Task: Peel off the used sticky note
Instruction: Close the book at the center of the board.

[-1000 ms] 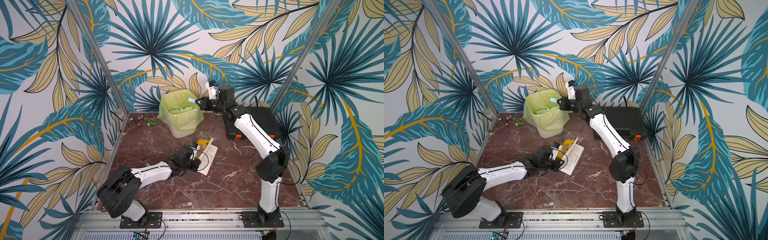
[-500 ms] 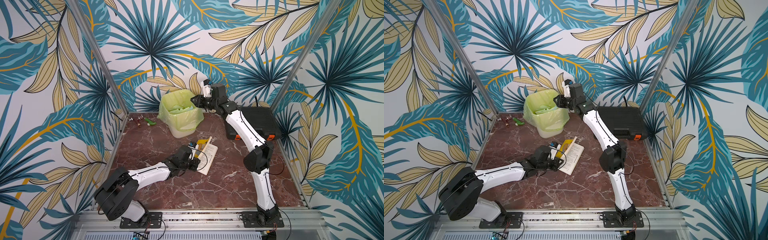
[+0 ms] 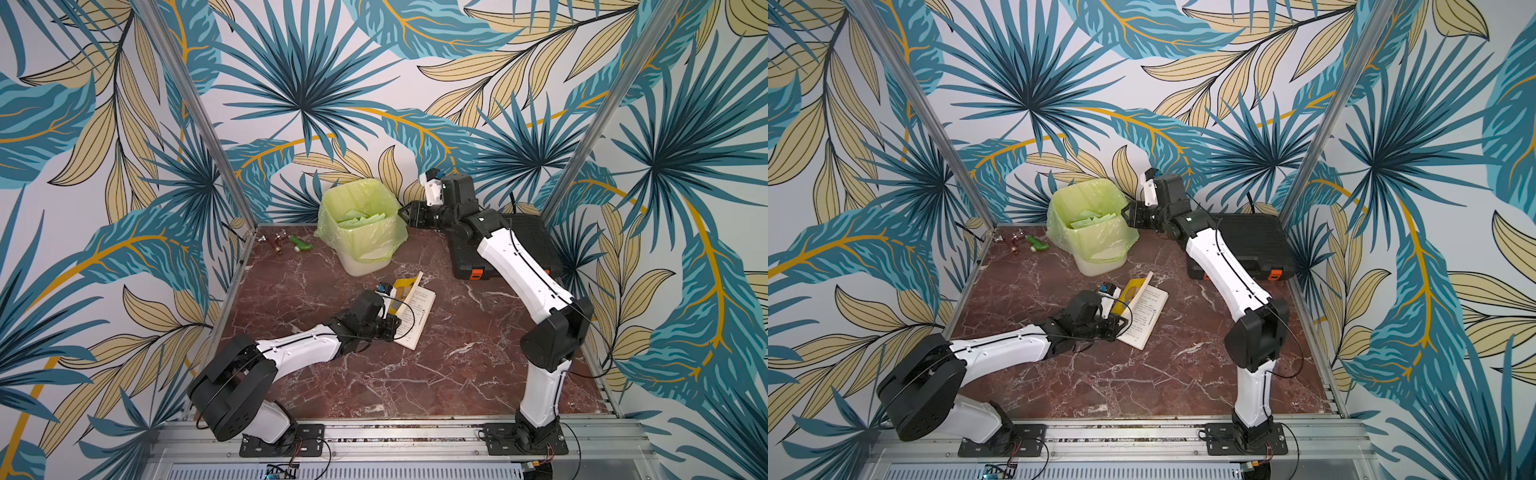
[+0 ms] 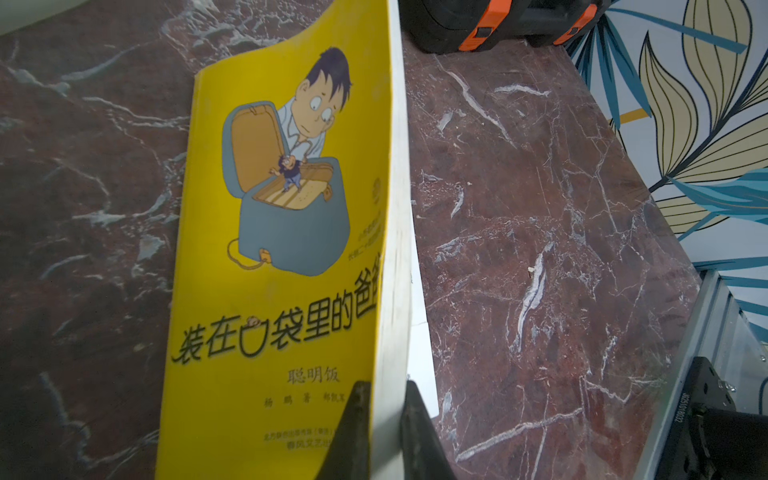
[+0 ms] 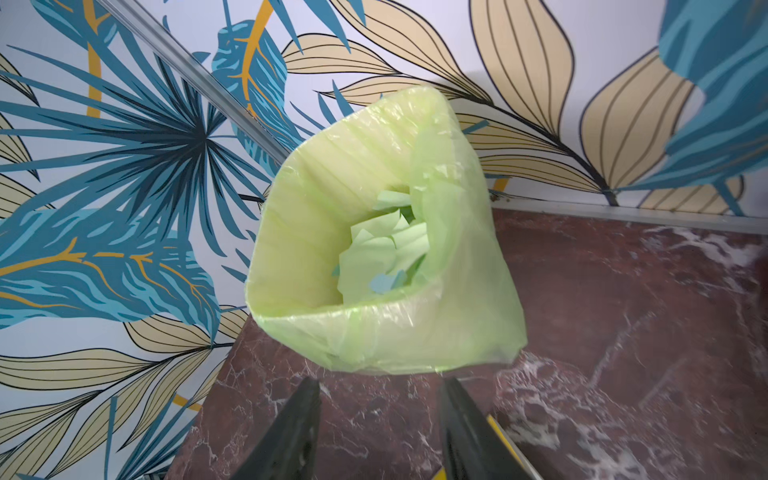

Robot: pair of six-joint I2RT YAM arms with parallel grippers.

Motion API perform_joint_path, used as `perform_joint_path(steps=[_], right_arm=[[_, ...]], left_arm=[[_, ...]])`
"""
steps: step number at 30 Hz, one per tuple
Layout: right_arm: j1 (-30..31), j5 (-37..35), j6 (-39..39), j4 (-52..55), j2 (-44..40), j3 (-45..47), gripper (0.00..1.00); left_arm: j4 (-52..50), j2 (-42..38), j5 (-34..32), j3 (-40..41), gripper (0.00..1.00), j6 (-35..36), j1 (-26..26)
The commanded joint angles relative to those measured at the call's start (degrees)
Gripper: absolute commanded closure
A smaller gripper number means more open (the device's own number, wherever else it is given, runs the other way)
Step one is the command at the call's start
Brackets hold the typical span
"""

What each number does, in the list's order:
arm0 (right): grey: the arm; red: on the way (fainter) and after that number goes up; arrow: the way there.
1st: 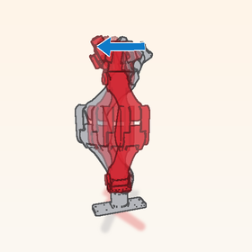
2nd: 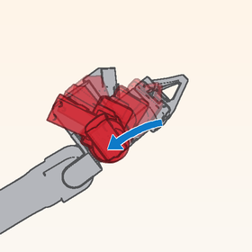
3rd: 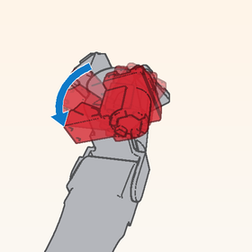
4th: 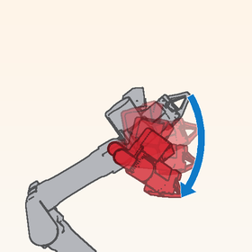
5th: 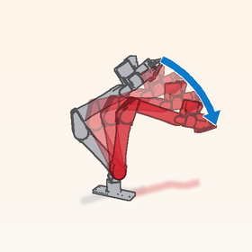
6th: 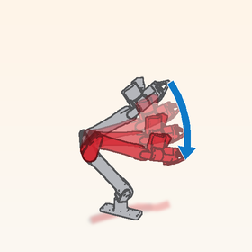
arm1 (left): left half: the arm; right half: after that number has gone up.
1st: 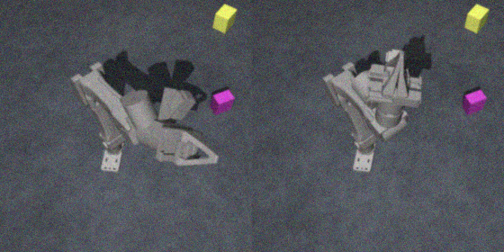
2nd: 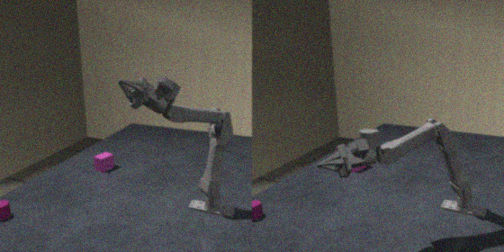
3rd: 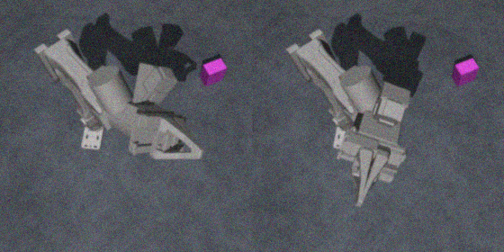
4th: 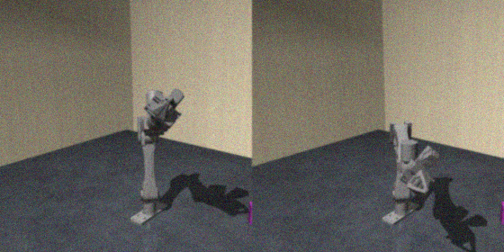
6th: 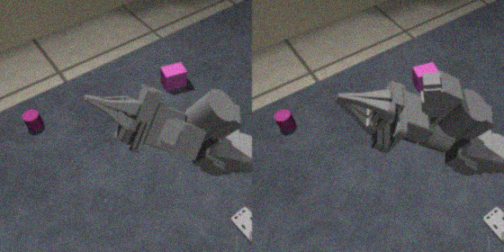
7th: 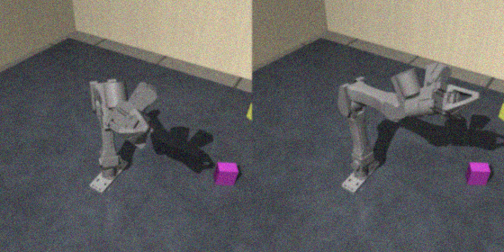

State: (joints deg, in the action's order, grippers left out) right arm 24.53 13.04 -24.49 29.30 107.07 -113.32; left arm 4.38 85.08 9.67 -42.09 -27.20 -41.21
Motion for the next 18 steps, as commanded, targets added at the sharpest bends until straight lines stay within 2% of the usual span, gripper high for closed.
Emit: perform_joint_path(steps=[1, 8, 14, 18], right_arm=[[-2.0, -3.4, -0.9, -2.9, -6.8, 9.5, 0.48], [-5.3, -6.9, -1.0, -5.4, -20.2, 29.7, 0.43], [-7.7, -9.5, -1.6, -7.6, -28.7, 42.9, 0.4], [-8.9, -11.6, -1.5, -9.6, -32.6, 50.3, 0.36]], left_arm=[[2.6, 1.1, 1.1, 0.4, 1.0, -4.0, -0.7], [0.0, 5.9, -5.1, -3.1, 1.0, -8.3, -4.1], [-0.9, 9.1, -10.0, -5.4, 1.0, -11.9, -6.4], [-0.5, 10.8, -11.1, -6.9, 1.0, -12.9, -7.4]])
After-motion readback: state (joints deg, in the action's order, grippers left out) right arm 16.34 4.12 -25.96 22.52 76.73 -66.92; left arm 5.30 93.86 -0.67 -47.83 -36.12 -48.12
